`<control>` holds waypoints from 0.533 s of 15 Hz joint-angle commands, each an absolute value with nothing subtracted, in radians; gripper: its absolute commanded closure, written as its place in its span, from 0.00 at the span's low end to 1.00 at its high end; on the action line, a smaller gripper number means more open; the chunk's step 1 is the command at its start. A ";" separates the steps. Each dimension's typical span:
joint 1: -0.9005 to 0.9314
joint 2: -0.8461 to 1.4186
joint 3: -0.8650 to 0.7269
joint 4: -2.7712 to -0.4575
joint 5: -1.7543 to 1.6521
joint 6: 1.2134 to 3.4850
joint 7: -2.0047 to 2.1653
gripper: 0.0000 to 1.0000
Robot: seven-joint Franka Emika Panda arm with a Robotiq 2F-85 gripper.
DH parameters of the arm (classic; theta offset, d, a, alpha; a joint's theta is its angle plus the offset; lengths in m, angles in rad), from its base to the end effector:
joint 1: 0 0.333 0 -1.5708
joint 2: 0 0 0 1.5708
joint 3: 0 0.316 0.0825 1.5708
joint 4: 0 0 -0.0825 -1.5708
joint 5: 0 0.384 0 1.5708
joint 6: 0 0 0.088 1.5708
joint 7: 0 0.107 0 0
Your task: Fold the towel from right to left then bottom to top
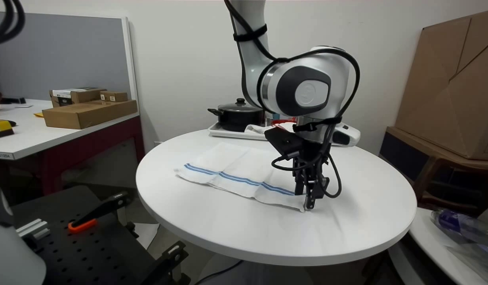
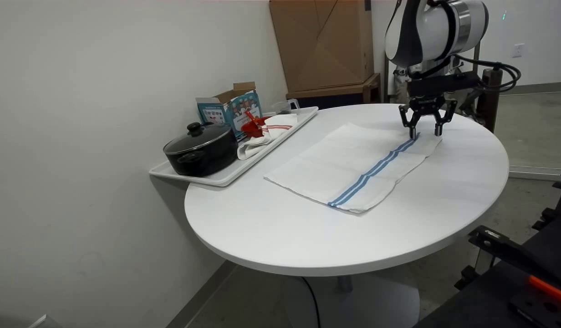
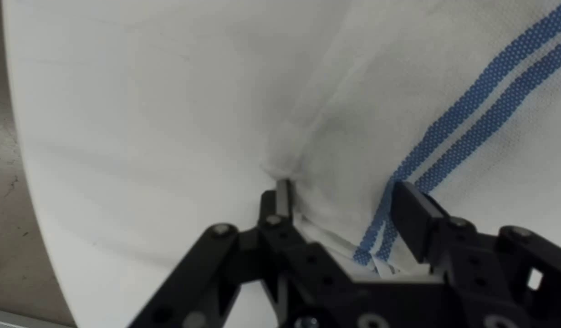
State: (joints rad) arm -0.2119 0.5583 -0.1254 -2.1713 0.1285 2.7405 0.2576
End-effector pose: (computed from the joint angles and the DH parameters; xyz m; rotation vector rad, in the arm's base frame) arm 0.5227 -0.1914 0.1351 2.9397 -1.0621 0.0279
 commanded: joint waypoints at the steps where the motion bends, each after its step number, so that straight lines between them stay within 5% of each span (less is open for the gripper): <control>1: -0.212 0.561 -0.127 -2.159 0.165 2.740 0.232 0.71; 3: -0.214 0.561 -0.127 -2.157 0.167 2.740 0.231 0.86; 8: -0.240 0.558 -0.095 -2.154 0.213 2.727 0.219 0.90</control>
